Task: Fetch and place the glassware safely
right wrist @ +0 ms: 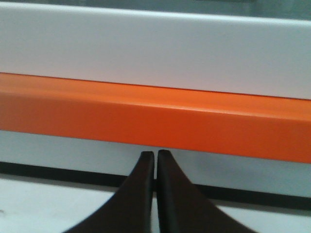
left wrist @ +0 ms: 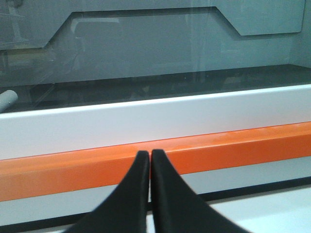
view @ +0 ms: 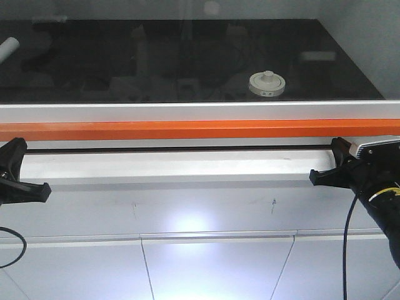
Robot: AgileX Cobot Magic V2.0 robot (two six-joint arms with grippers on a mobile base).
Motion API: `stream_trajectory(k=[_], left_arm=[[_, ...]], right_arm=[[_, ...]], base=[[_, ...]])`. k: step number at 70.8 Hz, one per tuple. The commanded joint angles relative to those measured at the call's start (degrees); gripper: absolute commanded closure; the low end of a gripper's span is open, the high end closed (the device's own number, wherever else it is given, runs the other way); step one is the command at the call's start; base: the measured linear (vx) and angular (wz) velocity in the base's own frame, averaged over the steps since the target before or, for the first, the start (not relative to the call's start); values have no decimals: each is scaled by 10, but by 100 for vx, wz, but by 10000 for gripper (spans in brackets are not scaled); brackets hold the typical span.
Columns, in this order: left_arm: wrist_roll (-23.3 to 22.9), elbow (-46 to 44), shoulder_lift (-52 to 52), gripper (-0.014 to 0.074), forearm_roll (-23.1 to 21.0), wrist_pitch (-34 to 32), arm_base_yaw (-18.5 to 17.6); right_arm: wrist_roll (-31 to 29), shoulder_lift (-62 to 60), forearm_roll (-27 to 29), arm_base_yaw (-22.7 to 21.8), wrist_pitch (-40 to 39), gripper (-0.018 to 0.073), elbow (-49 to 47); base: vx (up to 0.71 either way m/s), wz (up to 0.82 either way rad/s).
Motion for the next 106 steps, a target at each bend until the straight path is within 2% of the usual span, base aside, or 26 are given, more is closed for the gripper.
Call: stream_trajectory(k=[1,16,39,60,69,89,106], left_arm=[[1,-11,-9,603,-9,-46,-2],[1,-11,-9,603,-9,-46,-2],[1,-11,-9,603,-9,-41,-2],[1,-11,2,603,-19,4,-2],[2,-11,39,603,-30,-19,-2],[17,-22,149,603,-46,-140,-2],[17,-69,191,603,-49,-144,-2]], right_arm=[[3,-6,1,-2,-46,563,-27],[3,8,1,-2,-41,563,-53],[3,8,-1,-2,-82,563,-57],[3,8,-1,-2,-82,563,-57],[3,8,-1,-2,-82,563,-57],[4,8,-1,-2,-82,563,-57],[4,8,-1,-2,-78,563,-57]], base=[[0,0],[0,0],[0,0],[0,0],[0,0],[0,0],[0,0]])
